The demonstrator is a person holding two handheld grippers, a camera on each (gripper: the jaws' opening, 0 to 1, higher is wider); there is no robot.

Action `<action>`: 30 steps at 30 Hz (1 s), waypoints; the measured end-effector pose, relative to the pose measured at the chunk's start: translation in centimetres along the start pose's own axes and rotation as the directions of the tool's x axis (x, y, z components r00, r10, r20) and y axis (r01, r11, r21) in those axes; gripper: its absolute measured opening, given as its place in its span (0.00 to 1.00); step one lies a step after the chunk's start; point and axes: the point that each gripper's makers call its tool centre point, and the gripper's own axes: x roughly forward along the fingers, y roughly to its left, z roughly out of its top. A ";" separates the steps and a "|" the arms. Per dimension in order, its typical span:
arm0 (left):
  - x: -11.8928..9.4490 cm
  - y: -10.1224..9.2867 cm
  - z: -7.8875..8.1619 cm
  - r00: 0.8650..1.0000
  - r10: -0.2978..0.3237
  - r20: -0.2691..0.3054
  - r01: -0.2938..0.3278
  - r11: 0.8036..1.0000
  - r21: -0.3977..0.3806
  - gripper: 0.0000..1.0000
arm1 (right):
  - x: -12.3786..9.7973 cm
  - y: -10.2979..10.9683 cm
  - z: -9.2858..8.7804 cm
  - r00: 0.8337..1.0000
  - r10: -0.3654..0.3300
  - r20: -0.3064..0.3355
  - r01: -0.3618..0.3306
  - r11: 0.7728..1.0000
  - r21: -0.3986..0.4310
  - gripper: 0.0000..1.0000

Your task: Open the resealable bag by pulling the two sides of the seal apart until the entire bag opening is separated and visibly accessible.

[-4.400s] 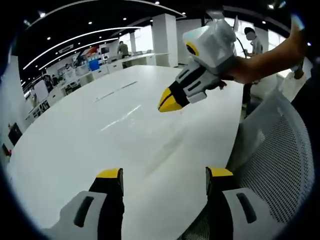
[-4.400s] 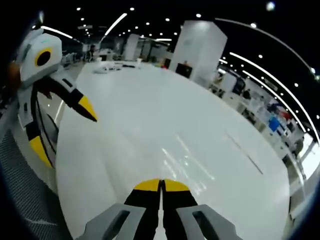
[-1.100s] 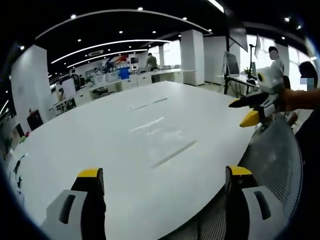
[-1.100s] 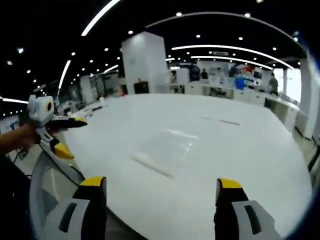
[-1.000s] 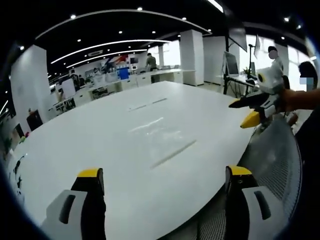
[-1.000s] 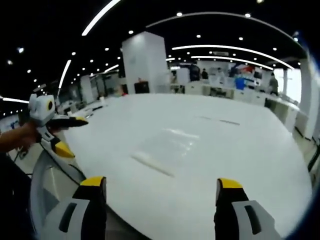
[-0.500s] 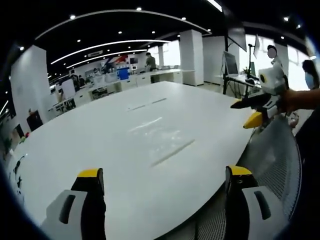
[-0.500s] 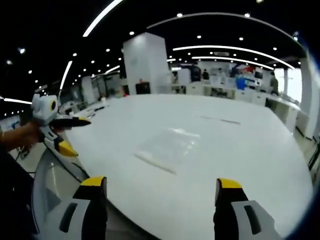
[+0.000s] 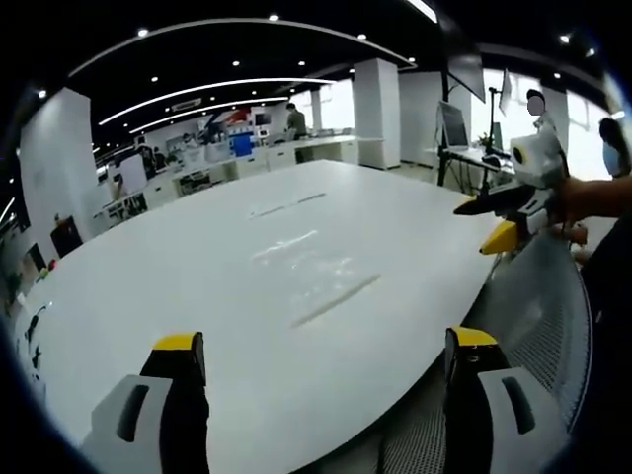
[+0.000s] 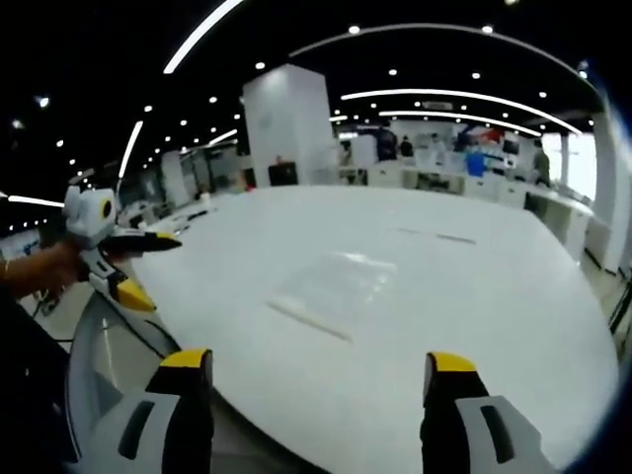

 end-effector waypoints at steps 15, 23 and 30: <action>-0.1 -0.7 -0.1 1.000 -0.007 0.009 0.007 1.000 -0.010 0.99 | -0.9 -0.1 -0.3 1.000 -0.010 0.000 0.010 1.000 0.006 0.87; -0.3 -0.7 0.5 1.000 0.009 0.024 -0.009 1.000 0.000 0.97 | -1.2 0.0 -0.1 1.000 -0.008 0.005 0.008 1.000 0.006 0.86; -0.4 -0.8 0.4 1.000 0.008 0.017 -0.008 1.000 0.003 0.96 | -1.4 0.0 -0.1 1.000 -0.007 0.010 0.007 1.000 0.007 0.86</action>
